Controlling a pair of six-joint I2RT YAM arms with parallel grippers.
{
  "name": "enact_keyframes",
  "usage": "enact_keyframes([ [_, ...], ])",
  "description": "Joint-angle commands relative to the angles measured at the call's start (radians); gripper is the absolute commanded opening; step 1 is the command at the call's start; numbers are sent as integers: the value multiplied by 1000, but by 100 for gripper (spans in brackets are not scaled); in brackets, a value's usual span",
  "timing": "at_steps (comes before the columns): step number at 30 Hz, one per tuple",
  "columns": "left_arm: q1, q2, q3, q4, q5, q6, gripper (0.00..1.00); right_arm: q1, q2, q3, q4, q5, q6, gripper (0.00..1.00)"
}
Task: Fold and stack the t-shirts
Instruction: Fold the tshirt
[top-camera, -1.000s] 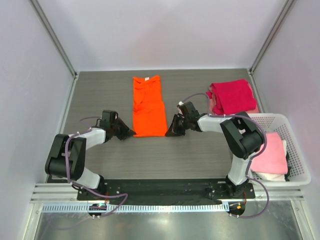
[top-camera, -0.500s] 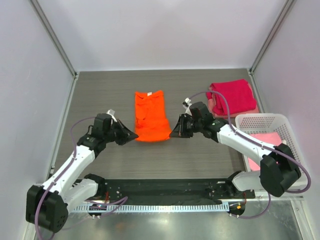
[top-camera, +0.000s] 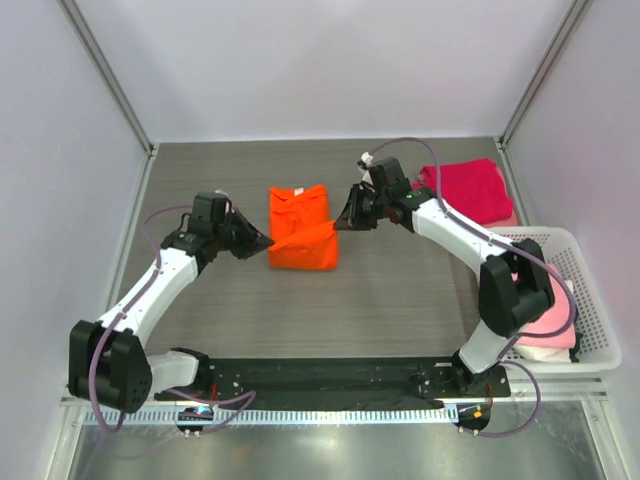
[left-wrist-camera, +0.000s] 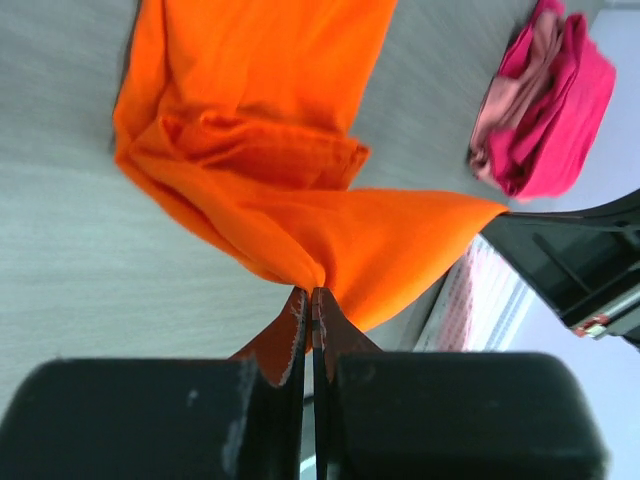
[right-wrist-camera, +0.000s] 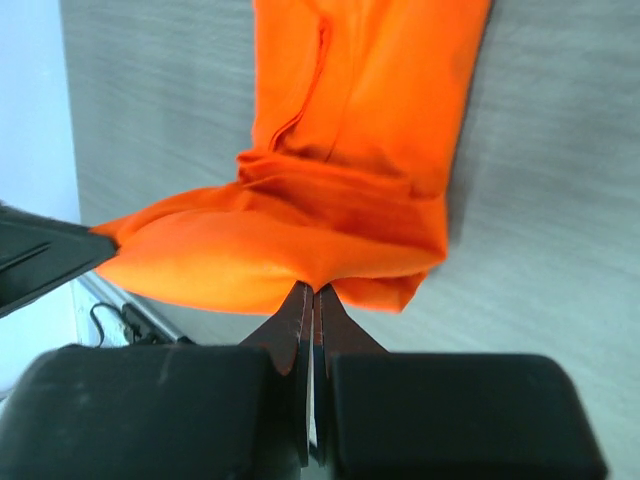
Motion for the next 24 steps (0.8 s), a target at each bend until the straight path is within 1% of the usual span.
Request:
enact_keyframes([
  [1, 26, 65, 105, 50, -42, 21, 0, -35, 63, 129, -3, -7, -35, 1],
  [8, 72, 234, 225, 112, -58, 6, 0, -90, 232, 308, -4, -50, -32, 1],
  [9, 78, 254, 242, 125, -58, -2, 0, -96, 279, 331, -4, -56, -31, 1],
  [13, 120, 379, 306, 206, -30, -45, 0, -121, 404, 491, -4, -78, -9, 1],
  [17, 151, 545, 420, 243, -7, -70, 0, -147, 521, 632, -4, -84, 17, 1],
  [18, 163, 571, 476, 245, -9, -68, 0, -156, 547, 685, -4, -87, 23, 1],
  [19, 169, 599, 506, 245, -7, -68, 0, -159, 589, 712, -3, -96, 30, 3],
  [20, 174, 631, 536, 246, 4, -67, 0, -162, 613, 738, -1, -99, 35, 12],
  [21, 184, 690, 599, 246, 28, -62, 2, -167, 628, 772, -1, -99, 37, 47],
  [22, 187, 721, 630, 242, 36, -50, 17, -170, 640, 782, 3, -96, 38, 61],
  [23, 190, 745, 654, 241, 37, -42, 31, -168, 650, 784, 6, -90, 31, 69],
  [24, 198, 774, 684, 240, 37, -35, 42, -170, 645, 780, 21, -86, 20, 76],
])
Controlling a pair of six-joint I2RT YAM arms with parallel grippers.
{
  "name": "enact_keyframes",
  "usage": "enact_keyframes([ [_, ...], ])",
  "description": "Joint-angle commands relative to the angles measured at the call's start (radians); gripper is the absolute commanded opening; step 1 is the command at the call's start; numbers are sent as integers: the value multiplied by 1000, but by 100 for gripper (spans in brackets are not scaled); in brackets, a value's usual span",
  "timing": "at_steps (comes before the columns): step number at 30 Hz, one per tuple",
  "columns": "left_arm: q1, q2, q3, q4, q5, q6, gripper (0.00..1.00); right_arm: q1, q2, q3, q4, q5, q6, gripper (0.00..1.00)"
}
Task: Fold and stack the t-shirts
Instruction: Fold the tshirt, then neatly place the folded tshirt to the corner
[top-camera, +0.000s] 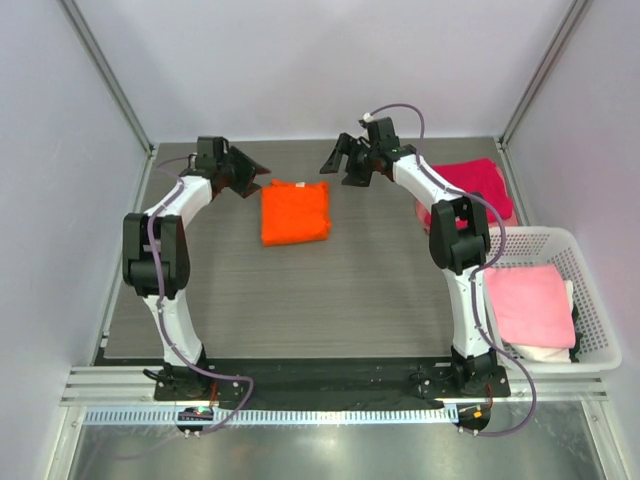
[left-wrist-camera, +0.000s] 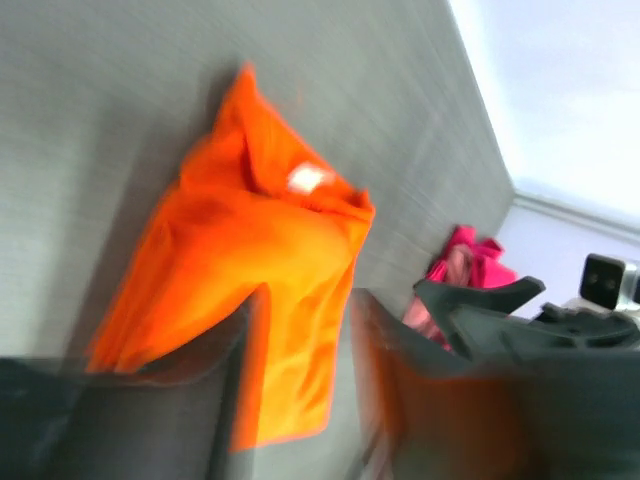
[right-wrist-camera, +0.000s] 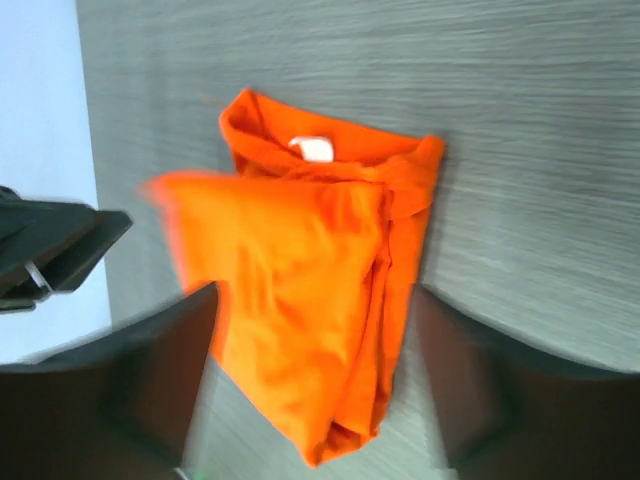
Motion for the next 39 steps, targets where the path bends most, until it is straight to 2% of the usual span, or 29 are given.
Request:
enact_keyframes([
  [1, 28, 45, 91, 44, 23, 30, 62, -11, -22, 18, 49, -2, -14, 92],
  [4, 31, 20, 62, 44, -25, 83, 82, -11, -91, -120, 129, -11, -59, 100],
  [5, 31, 10, 30, 47, -33, 112, 83, -11, -111, -148, 141, -13, -71, 100],
  [8, 31, -6, -22, 55, -40, 154, 84, -11, -108, -214, 155, -33, -92, 99],
  [11, 31, 8, -41, 69, -25, 175, 82, -6, -82, -239, 183, -50, -79, 92],
  [21, 31, 120, -36, 107, 21, 215, 77, 28, 67, -102, 169, -50, -88, 91],
  [26, 33, 151, -75, 158, 52, 217, 75, 40, 159, -24, 142, -18, -91, 82],
  [29, 31, 172, -88, 205, 85, 209, 67, 55, 194, 27, 128, -1, -88, 72],
  [30, 31, 178, -91, 224, 96, 208, 67, 57, 215, 54, 116, 6, -85, 59],
  [32, 30, 200, -95, 263, 122, 197, 66, 58, 231, 73, 109, 18, -73, 44],
  [33, 30, 207, -98, 299, 134, 189, 63, 57, 235, 76, 108, 25, -69, 29],
  [34, 30, 220, -99, 316, 145, 183, 62, 57, 237, 76, 108, 44, -69, 24],
  [36, 28, 238, -98, 355, 173, 166, 57, 57, 239, 77, 108, 52, -69, 20],
  [39, 19, 267, -92, 371, 173, 160, 55, 54, 248, 90, 108, 50, -65, 18],
])
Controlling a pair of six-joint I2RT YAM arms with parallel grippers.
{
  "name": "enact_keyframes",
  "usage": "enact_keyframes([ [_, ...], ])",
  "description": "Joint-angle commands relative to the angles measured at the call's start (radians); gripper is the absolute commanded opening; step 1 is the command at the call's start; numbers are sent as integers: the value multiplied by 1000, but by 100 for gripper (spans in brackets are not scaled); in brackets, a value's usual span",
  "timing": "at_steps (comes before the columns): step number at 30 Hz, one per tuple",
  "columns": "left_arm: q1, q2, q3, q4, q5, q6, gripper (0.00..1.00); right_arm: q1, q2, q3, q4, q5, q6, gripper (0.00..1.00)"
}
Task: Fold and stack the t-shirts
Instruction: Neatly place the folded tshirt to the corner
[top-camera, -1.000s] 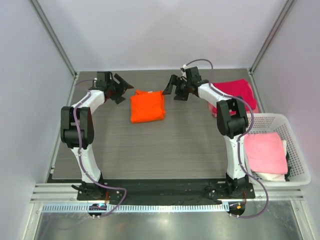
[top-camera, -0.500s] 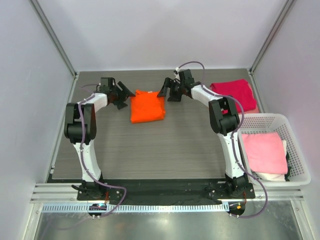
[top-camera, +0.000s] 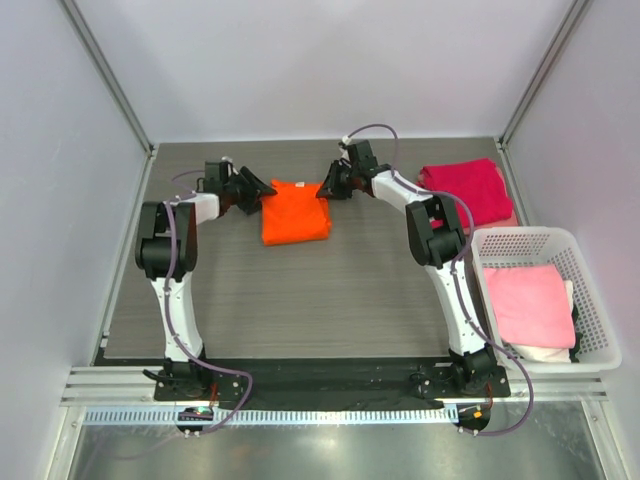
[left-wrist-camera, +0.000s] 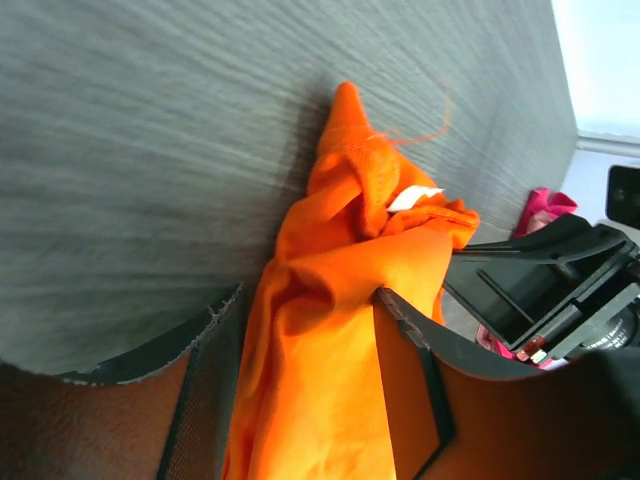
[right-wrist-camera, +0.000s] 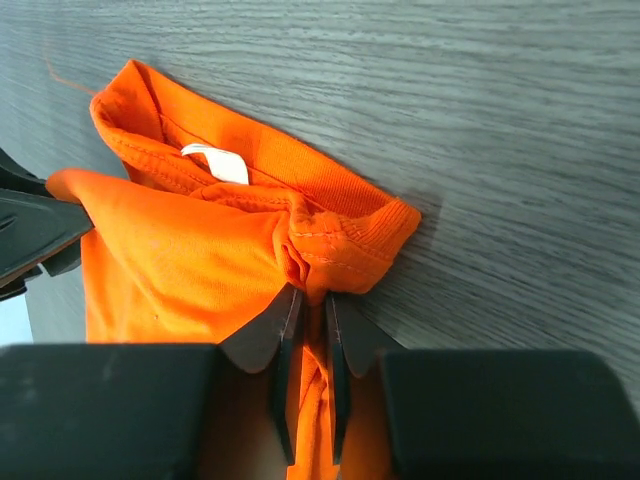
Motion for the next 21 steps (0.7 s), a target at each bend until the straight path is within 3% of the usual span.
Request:
enact_keyframes([
  [1, -15, 53, -3, 56, 24, -6, 54, 2, 28, 41, -22, 41, -2, 17],
  [5, -38, 102, 56, 38, 3, -14, 52, 2, 40, 59, -17, 18, 13, 13],
  [8, -57, 153, 115, 21, -7, -26, 38, 2, 28, 64, -3, 9, 21, 6],
  [9, -63, 168, 125, 19, -11, -31, 15, 0, 22, 62, 1, 12, 23, 4],
  [10, -68, 175, 147, 19, -19, -37, 0, -3, 14, 58, 3, 13, 27, 2],
  [14, -104, 124, 139, 23, -91, -8, 0, -30, -82, 30, 9, -14, 46, 1],
  [21, -212, -75, 37, 111, -158, -32, 0, -78, -373, -210, 7, 3, 7, 1],
])
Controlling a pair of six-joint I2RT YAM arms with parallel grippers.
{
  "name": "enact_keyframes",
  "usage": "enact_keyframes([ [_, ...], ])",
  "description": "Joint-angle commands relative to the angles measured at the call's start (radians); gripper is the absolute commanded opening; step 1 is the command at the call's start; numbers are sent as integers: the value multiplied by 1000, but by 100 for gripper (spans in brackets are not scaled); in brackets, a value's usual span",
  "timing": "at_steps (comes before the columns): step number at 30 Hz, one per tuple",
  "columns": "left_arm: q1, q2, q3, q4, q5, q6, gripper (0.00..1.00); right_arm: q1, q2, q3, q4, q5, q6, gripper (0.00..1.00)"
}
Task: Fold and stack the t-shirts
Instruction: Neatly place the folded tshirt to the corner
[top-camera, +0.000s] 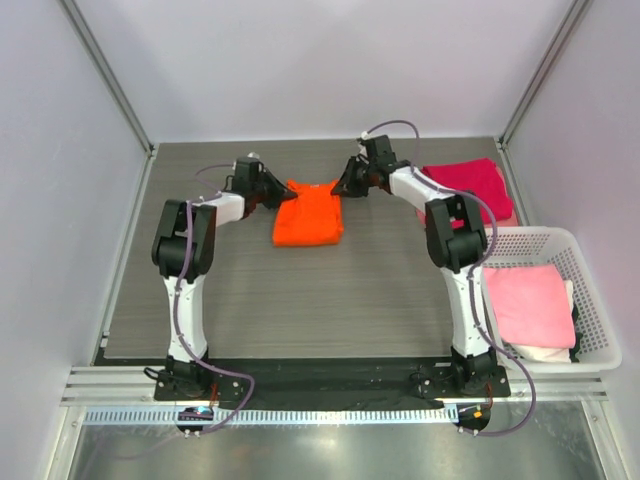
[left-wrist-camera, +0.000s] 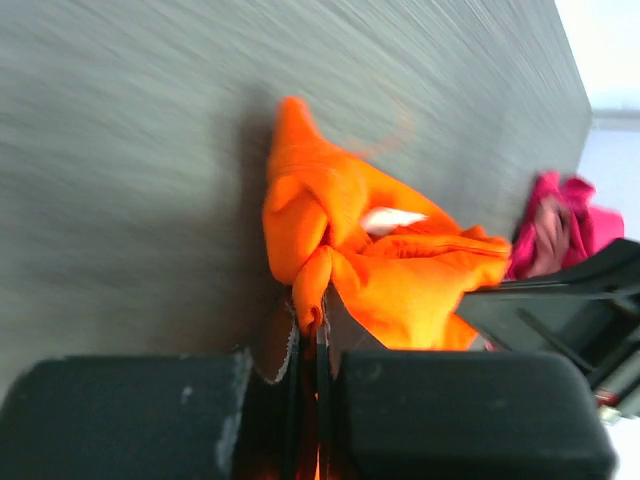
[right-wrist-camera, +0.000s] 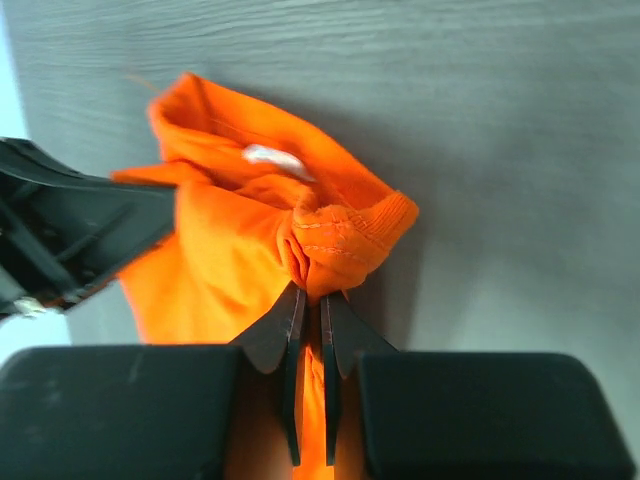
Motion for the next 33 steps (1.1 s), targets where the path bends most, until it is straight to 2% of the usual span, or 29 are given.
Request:
enact_keyframes([
  [1, -97, -155, -21, 51, -54, -6, 0, -32, -256, -81, 26, 7, -15, 1],
  [8, -295, -278, -12, 144, -180, -46, 0, -194, -564, -300, -22, 39, -7, 1],
  [10, -379, -275, 24, 172, -252, -19, 0, -278, -616, -312, -49, 59, 2, 1],
  [12, -425, -240, 76, 172, -271, -17, 0, -331, -682, -322, -88, 70, 16, 1],
  [13, -462, -225, 136, 175, -272, -29, 0, -408, -704, -320, -103, 79, 17, 1],
  [14, -482, -210, 167, 175, -277, -34, 0, -433, -734, -308, -143, 94, 14, 1],
  [18, -562, -92, 345, 169, -291, -60, 0, -544, -767, -288, -206, 168, -20, 1],
  [21, -606, 31, 542, 164, -289, -100, 0, -625, -770, -285, -224, 174, -26, 1],
  [23, -634, 123, 619, 169, -298, -114, 0, -677, -769, -283, -224, 177, -32, 1],
  [28, -659, 312, 856, 195, -326, -198, 0, -751, -720, -240, -240, 189, -63, 1],
  [33, -666, 525, 1067, 261, -438, -275, 0, -782, -637, -174, -237, 199, -76, 1],
])
